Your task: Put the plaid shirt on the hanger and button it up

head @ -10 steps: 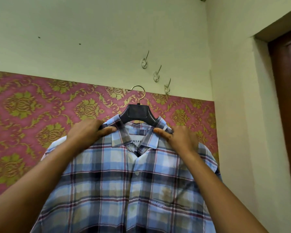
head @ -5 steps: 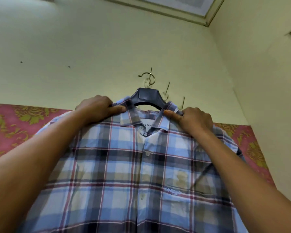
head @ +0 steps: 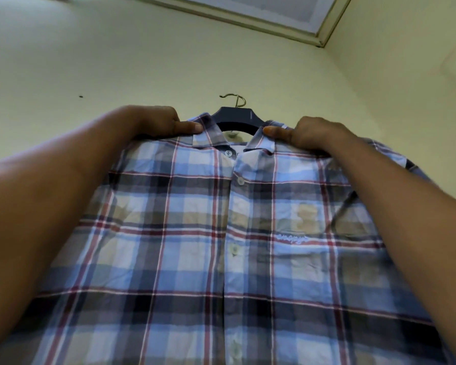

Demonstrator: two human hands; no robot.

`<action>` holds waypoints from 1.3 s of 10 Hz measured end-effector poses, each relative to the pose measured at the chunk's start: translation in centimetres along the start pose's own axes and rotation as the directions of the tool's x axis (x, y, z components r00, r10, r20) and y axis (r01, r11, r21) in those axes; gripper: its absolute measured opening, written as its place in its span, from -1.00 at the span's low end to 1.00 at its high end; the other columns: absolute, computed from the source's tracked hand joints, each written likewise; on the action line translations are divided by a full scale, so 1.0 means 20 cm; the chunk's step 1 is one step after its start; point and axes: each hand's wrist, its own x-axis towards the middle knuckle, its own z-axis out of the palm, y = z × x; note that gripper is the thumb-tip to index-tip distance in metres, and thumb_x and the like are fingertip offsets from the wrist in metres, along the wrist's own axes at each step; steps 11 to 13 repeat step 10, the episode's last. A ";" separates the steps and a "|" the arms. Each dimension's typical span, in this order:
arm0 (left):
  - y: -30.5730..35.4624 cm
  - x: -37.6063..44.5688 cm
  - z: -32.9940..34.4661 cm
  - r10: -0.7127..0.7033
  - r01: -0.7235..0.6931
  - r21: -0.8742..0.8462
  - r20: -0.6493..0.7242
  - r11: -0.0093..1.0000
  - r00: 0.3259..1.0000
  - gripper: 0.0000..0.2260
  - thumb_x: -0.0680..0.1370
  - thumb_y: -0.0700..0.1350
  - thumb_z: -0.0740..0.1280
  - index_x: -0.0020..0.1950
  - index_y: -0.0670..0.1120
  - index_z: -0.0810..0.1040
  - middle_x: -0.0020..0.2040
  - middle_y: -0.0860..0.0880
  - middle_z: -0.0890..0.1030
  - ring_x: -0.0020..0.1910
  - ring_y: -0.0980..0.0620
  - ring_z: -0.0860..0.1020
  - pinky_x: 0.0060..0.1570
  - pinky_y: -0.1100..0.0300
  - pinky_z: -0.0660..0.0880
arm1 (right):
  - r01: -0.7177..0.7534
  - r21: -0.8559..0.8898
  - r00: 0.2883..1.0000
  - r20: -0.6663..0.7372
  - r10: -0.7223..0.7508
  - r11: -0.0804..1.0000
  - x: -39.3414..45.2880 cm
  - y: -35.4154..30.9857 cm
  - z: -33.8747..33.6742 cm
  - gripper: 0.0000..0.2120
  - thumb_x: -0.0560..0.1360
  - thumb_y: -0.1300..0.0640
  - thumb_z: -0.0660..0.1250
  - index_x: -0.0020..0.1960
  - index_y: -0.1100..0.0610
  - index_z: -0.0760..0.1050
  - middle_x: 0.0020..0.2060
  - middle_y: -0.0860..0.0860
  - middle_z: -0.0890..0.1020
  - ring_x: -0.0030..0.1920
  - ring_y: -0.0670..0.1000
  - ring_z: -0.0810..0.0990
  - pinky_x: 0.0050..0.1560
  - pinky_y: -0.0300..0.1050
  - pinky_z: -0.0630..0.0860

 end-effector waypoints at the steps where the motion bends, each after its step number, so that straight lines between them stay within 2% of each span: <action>1: -0.01 -0.01 -0.01 -0.039 0.041 -0.035 0.064 0.999 0.997 -0.40 0.48 0.33 0.12 -0.10 -0.22 0.58 -0.02 -0.17 0.58 -0.05 -0.12 0.53 0.00 0.13 0.36 | 0.038 -0.006 0.998 0.047 -0.037 0.999 0.03 0.00 -0.01 -0.07 0.06 -0.62 -0.12 -0.11 0.17 0.42 -0.12 0.15 0.48 -0.05 0.17 0.48 0.11 0.05 0.39; 2: -0.01 -0.05 0.01 -0.076 0.082 -0.035 0.135 0.996 0.988 -0.45 0.48 0.32 0.11 -0.20 -0.15 0.56 -0.03 -0.14 0.58 -0.06 -0.10 0.53 0.01 0.16 0.34 | 0.057 -0.008 0.994 0.098 -0.056 0.998 0.02 0.01 0.02 -0.08 0.11 -0.62 -0.10 -0.09 0.17 0.45 -0.10 0.15 0.49 -0.05 0.16 0.49 0.11 0.03 0.41; 3: -0.02 -0.09 0.04 -0.099 0.108 -0.057 0.143 0.992 0.985 -0.40 0.48 0.33 0.11 -0.11 -0.20 0.60 -0.01 -0.16 0.59 -0.04 -0.11 0.55 0.01 0.15 0.36 | 0.041 -0.018 0.997 0.071 -0.039 0.999 0.00 0.01 0.07 -0.17 0.23 -0.60 -0.06 -0.12 0.16 0.40 -0.13 0.14 0.48 -0.09 0.14 0.47 -0.04 -0.03 0.36; 4: -0.01 -0.12 0.06 -0.122 0.128 -0.035 0.130 0.991 0.984 -0.38 0.48 0.34 0.11 -0.05 -0.22 0.60 0.01 -0.17 0.59 -0.01 -0.13 0.54 0.03 0.13 0.37 | 0.018 -0.025 1.000 0.008 -0.018 1.000 -0.06 0.00 0.12 -0.24 0.32 -0.55 -0.07 -0.16 0.15 0.41 -0.18 0.14 0.48 -0.16 0.13 0.44 -0.16 -0.08 0.29; 5: 0.01 -0.17 0.10 -0.151 0.147 0.064 0.063 0.987 0.987 -0.39 0.47 0.36 0.08 -0.04 -0.16 0.59 0.05 -0.19 0.59 -0.01 -0.13 0.49 0.02 0.10 0.38 | 0.040 -0.065 0.990 -0.134 -0.049 0.997 -0.13 -0.01 0.19 -0.28 0.39 -0.49 -0.07 -0.15 0.16 0.45 -0.12 0.17 0.56 -0.13 0.15 0.49 -0.27 -0.12 0.24; 6: 0.03 -0.24 0.13 -0.147 0.166 0.239 -0.096 0.957 0.984 -0.45 0.47 0.40 0.03 -0.05 -0.03 0.52 0.07 -0.16 0.58 -0.03 -0.11 0.47 -0.09 0.09 0.37 | 0.078 -0.057 0.975 -0.204 -0.088 0.995 -0.20 -0.02 0.26 -0.31 0.48 -0.37 -0.03 0.18 0.20 0.43 0.16 0.22 0.52 0.16 0.20 0.47 -0.01 0.00 0.36; 7: 0.06 -0.36 0.17 -0.118 0.172 0.266 -0.206 0.948 0.971 -0.51 0.51 0.33 0.07 0.14 -0.04 0.43 0.19 -0.19 0.52 0.09 -0.15 0.47 0.00 0.02 0.35 | 0.127 -0.034 0.962 -0.238 -0.132 0.991 -0.31 0.01 0.30 -0.35 0.52 -0.30 0.00 0.35 0.18 0.28 0.29 0.20 0.42 0.29 0.18 0.35 0.25 0.08 0.26; 8: 0.10 -0.50 0.21 -0.066 0.136 0.267 -0.254 0.954 0.965 -0.45 0.52 0.26 0.13 0.40 -0.04 0.27 0.36 -0.18 0.40 0.32 -0.17 0.37 0.28 -0.05 0.24 | 0.177 0.008 0.955 -0.243 -0.169 0.984 -0.43 0.05 0.31 -0.31 0.52 -0.31 -0.01 0.43 0.17 0.17 0.39 0.18 0.32 0.40 0.16 0.24 0.41 0.10 0.10; 9: 0.16 -0.68 0.23 -0.053 0.114 0.208 -0.277 0.972 0.959 -0.47 0.53 0.18 0.18 0.43 -0.03 0.25 0.42 -0.15 0.33 0.38 -0.16 0.30 0.35 -0.06 0.17 | 0.195 0.094 0.963 -0.206 -0.172 0.976 -0.60 0.06 0.29 -0.22 0.44 -0.31 -0.11 0.48 0.17 0.09 0.47 0.16 0.20 0.48 0.13 0.12 0.47 0.09 -0.01; 10: 0.25 -0.85 0.24 -0.062 0.110 0.147 -0.298 0.983 0.953 -0.46 0.54 0.16 0.19 0.45 -0.04 0.23 0.45 -0.14 0.30 0.41 -0.16 0.28 0.37 -0.07 0.17 | 0.223 0.216 0.964 -0.196 -0.182 0.950 -0.75 0.07 0.24 -0.25 0.43 -0.27 -0.08 0.49 0.15 0.08 0.48 0.14 0.20 0.48 0.12 0.12 0.48 0.06 0.00; 13: 0.25 -0.85 0.24 -0.062 0.110 0.147 -0.298 0.983 0.953 -0.46 0.54 0.16 0.19 0.45 -0.04 0.23 0.45 -0.14 0.30 0.41 -0.16 0.28 0.37 -0.07 0.17 | 0.223 0.216 0.964 -0.196 -0.182 0.950 -0.75 0.07 0.24 -0.25 0.43 -0.27 -0.08 0.49 0.15 0.08 0.48 0.14 0.20 0.48 0.12 0.12 0.48 0.06 0.00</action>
